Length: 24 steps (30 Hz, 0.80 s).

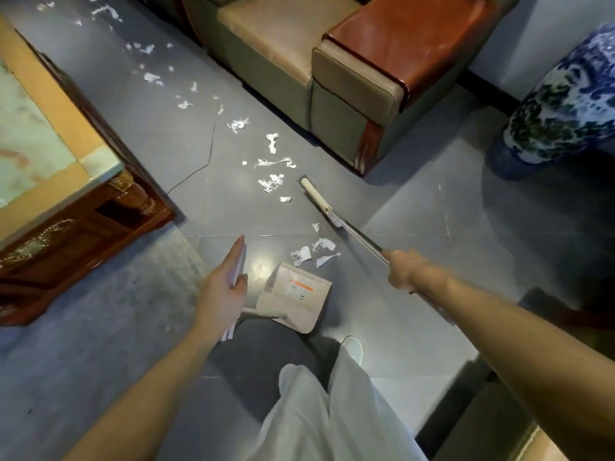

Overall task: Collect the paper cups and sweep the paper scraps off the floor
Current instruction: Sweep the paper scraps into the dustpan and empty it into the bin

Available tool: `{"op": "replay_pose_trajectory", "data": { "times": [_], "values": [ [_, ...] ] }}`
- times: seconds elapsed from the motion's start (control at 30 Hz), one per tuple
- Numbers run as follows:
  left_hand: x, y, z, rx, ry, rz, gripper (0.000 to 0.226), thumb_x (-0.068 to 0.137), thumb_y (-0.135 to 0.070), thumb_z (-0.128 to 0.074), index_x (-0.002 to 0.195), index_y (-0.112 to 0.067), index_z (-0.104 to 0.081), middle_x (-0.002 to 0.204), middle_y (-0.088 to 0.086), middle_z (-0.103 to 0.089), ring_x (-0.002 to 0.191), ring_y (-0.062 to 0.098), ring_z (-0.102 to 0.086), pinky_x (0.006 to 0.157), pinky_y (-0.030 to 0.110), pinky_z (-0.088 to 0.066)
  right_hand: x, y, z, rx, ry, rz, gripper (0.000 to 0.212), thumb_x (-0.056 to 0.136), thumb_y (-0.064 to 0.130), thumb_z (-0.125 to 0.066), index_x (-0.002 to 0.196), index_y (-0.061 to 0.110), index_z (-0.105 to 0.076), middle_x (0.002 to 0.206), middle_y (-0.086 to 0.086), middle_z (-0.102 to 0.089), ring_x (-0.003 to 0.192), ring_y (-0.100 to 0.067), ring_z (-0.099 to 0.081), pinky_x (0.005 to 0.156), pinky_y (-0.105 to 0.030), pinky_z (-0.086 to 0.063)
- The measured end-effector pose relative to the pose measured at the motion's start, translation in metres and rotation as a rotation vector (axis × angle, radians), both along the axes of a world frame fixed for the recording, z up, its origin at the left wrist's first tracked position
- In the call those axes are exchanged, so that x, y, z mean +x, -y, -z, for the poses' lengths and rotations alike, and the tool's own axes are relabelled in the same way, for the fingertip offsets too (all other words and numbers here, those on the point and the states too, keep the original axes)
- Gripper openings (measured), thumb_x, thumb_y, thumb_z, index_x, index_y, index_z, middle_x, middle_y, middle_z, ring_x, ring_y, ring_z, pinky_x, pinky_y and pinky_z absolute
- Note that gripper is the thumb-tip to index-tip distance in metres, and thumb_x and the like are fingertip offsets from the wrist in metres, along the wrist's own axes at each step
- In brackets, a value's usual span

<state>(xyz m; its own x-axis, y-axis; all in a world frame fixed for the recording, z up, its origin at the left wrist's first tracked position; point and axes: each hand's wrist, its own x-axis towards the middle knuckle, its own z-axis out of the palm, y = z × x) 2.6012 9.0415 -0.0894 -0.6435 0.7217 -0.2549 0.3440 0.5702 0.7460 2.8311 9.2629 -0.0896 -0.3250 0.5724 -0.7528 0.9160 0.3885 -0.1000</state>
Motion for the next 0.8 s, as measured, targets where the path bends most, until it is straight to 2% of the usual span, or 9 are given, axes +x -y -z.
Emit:
{"op": "replay_pose_trajectory", "data": {
  "times": [0.07, 0.13, 0.2, 0.27, 0.37, 0.5, 0.63, 0.7, 0.8],
  "values": [
    [0.011, -0.013, 0.002, 0.022, 0.028, -0.047, 0.073, 0.095, -0.004, -0.052, 0.134, -0.058, -0.024, 0.124, -0.051, -0.025, 0.126, -0.002, -0.035, 0.106, 0.018, -0.027, 0.001, -0.015, 0.013, -0.001, 0.033, -0.065, 0.05, 0.089, 0.001, -0.046, 0.138, 0.012, -0.041, 0.119, -0.017, -0.056, 0.071, -0.024, -0.062, 0.042, -0.024, -0.049],
    [0.021, -0.022, 0.002, 0.047, 0.021, -0.039, 0.073, 0.094, -0.003, -0.053, 0.133, -0.057, -0.024, 0.125, -0.049, -0.027, 0.125, -0.006, -0.033, 0.099, 0.001, -0.024, 0.002, -0.022, 0.021, -0.023, 0.084, -0.137, 0.053, 0.09, 0.0, -0.048, 0.141, 0.01, -0.037, 0.123, -0.019, -0.055, 0.091, -0.03, -0.063, 0.057, -0.029, -0.057],
    [0.022, -0.03, 0.001, 0.042, 0.02, -0.045, 0.071, 0.094, -0.002, -0.053, 0.133, -0.055, -0.027, 0.128, -0.042, -0.034, 0.123, -0.005, -0.037, 0.089, -0.008, -0.023, 0.003, -0.022, 0.024, -0.074, 0.106, -0.171, 0.055, 0.091, 0.001, -0.047, 0.143, 0.012, -0.034, 0.125, -0.019, -0.054, 0.084, -0.026, -0.059, 0.045, -0.023, -0.052],
    [0.016, -0.035, 0.003, 0.05, 0.029, -0.074, 0.073, 0.093, -0.001, -0.053, 0.131, -0.059, -0.029, 0.125, -0.047, -0.036, 0.122, -0.008, -0.039, 0.091, -0.006, -0.025, 0.006, -0.016, 0.023, -0.11, 0.125, -0.225, 0.058, 0.091, 0.0, -0.047, 0.145, 0.013, -0.031, 0.123, -0.017, -0.055, 0.075, -0.022, -0.054, 0.036, -0.019, -0.041],
    [0.007, -0.042, 0.004, 0.019, 0.064, -0.1, 0.076, 0.095, -0.004, -0.052, 0.127, -0.07, -0.03, 0.112, -0.06, -0.033, 0.119, -0.013, -0.036, 0.097, 0.005, -0.028, 0.016, -0.005, 0.014, -0.218, 0.124, -0.307, 0.061, 0.09, 0.0, -0.044, 0.147, 0.018, -0.03, 0.113, -0.016, -0.058, 0.065, -0.02, -0.056, 0.04, -0.02, -0.043],
    [0.007, -0.049, 0.0, 0.036, 0.07, -0.103, 0.075, 0.094, -0.008, -0.054, 0.127, -0.071, -0.03, 0.114, -0.05, -0.035, 0.105, -0.014, -0.044, 0.083, -0.005, -0.03, 0.026, -0.006, -0.014, -0.297, 0.115, -0.366, 0.059, 0.086, -0.002, -0.044, 0.14, 0.022, -0.04, 0.105, -0.012, -0.061, 0.066, -0.021, -0.06, 0.046, -0.024, -0.048],
    [0.005, -0.051, 0.001, 0.051, 0.1, -0.141, 0.073, 0.095, -0.009, -0.053, 0.129, -0.068, -0.029, 0.123, -0.047, -0.031, 0.115, -0.007, -0.038, 0.096, 0.01, -0.031, 0.017, -0.024, -0.044, -0.323, 0.037, -0.328, 0.052, 0.087, 0.0, -0.039, 0.134, 0.02, -0.046, 0.088, -0.013, -0.063, 0.046, -0.016, -0.055, 0.043, -0.023, -0.045],
    [0.002, -0.058, 0.002, 0.068, 0.112, -0.148, 0.07, 0.096, -0.011, -0.054, 0.134, -0.064, -0.03, 0.128, -0.037, -0.033, 0.116, -0.005, -0.036, 0.098, 0.015, -0.029, 0.009, -0.034, -0.053, -0.27, 0.03, -0.331, 0.055, 0.086, -0.001, -0.039, 0.135, 0.021, -0.044, 0.075, -0.007, -0.06, 0.037, -0.01, -0.053, 0.045, -0.024, -0.045],
    [-0.005, -0.076, 0.001, 0.072, 0.113, -0.17, 0.07, 0.097, -0.012, -0.053, 0.133, -0.066, -0.023, 0.128, -0.027, -0.033, 0.115, 0.001, -0.034, 0.096, 0.021, -0.037, -0.01, -0.057, -0.057, -0.165, 0.026, -0.403, 0.059, 0.084, -0.004, -0.041, 0.136, 0.025, -0.042, 0.087, -0.012, -0.064, 0.06, -0.022, -0.065, 0.058, -0.03, -0.052]
  ]
}}
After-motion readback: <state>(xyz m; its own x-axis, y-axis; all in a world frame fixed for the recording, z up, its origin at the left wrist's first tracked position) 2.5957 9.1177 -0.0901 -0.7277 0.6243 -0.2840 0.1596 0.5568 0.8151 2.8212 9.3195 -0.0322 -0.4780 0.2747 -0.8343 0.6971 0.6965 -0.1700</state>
